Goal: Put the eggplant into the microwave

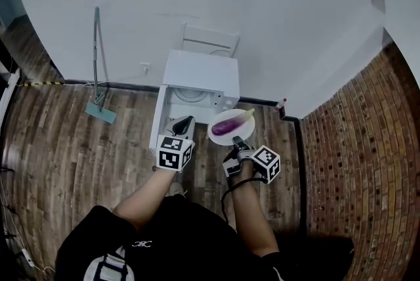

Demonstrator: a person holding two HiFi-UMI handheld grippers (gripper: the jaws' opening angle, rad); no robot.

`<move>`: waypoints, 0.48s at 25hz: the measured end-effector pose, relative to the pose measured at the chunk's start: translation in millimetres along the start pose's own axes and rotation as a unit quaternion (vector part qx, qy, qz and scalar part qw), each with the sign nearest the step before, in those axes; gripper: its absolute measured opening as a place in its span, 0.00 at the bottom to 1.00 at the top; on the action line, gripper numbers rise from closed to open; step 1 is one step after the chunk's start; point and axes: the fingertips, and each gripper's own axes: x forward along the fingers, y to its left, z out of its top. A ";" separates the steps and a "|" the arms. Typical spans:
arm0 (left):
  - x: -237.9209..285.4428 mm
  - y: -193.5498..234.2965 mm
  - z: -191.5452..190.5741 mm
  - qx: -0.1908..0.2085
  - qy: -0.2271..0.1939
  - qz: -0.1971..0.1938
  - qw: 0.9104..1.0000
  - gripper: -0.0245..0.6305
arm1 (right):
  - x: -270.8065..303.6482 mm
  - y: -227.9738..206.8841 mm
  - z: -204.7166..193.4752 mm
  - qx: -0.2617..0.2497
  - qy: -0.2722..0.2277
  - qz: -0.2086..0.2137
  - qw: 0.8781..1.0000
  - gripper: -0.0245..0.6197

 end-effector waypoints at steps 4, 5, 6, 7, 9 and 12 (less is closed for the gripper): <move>27.0 21.5 8.5 -0.002 -0.001 0.008 1.000 0.04 | 33.8 10.4 17.2 -0.015 0.001 0.000 1.000 0.08; 31.5 26.9 9.4 -0.001 0.000 0.012 1.000 0.04 | 41.8 12.1 19.2 -0.011 0.004 0.002 1.000 0.08; 34.8 32.3 9.9 -0.003 0.001 0.016 1.000 0.04 | 49.4 13.9 20.4 -0.007 0.009 0.004 1.000 0.08; 36.7 37.2 9.8 -0.006 0.001 0.022 1.000 0.04 | 56.0 15.2 21.0 -0.005 0.015 0.005 1.000 0.08; 37.7 45.1 7.3 -0.014 0.001 0.038 0.999 0.04 | 67.8 15.2 21.1 -0.008 0.031 0.002 0.999 0.08; 36.9 55.6 2.0 -0.025 0.001 0.062 0.998 0.04 | 86.7 14.5 18.7 -0.015 0.061 0.000 0.998 0.08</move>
